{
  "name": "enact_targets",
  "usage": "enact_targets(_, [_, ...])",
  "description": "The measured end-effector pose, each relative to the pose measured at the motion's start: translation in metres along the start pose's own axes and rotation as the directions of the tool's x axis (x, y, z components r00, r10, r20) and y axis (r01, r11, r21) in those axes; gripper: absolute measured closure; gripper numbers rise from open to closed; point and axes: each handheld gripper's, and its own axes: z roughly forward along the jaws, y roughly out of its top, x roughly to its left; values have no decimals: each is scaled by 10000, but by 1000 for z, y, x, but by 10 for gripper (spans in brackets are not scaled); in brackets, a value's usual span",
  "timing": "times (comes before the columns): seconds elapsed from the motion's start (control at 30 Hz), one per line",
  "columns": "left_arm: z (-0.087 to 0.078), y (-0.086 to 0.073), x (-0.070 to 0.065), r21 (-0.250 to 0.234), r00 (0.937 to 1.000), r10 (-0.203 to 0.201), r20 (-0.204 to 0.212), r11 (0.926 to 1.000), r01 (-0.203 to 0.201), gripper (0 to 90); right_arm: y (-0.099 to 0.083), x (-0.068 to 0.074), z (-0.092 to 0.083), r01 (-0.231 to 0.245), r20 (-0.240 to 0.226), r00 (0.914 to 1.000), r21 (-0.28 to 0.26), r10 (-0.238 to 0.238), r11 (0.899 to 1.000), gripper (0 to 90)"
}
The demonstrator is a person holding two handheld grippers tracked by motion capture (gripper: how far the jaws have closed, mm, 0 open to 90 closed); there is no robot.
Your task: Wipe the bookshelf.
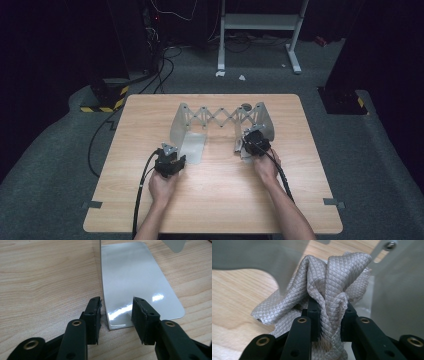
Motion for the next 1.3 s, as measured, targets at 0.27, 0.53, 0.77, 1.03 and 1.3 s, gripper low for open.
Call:
enact_targets(0.27, [0,0,0,-19,10000,-61,-10,10000,61,610,5,-2,3,-99,-26,9999,39,99,9999,757])
enact_targets(0.53, [0,0,0,-19,10000,-73,-3,10000,73,610,11,1,8,4,-105,9999,41,-4,10000,757])
enact_targets(0.77, [0,0,0,-19,10000,-68,-3,10000,68,610,11,-3,11,-312,-322,9990,-211,305,9993,753])
enact_targets(1.03, [0,0,0,-22,10000,-79,3,10000,79,611,9,-6,7,-259,258,9993,78,257,9996,754])
enact_targets(1.3, [0,0,0,-23,10000,-84,3,10000,84,611,-6,-3,-5,-34,131,9999,81,33,10000,754])
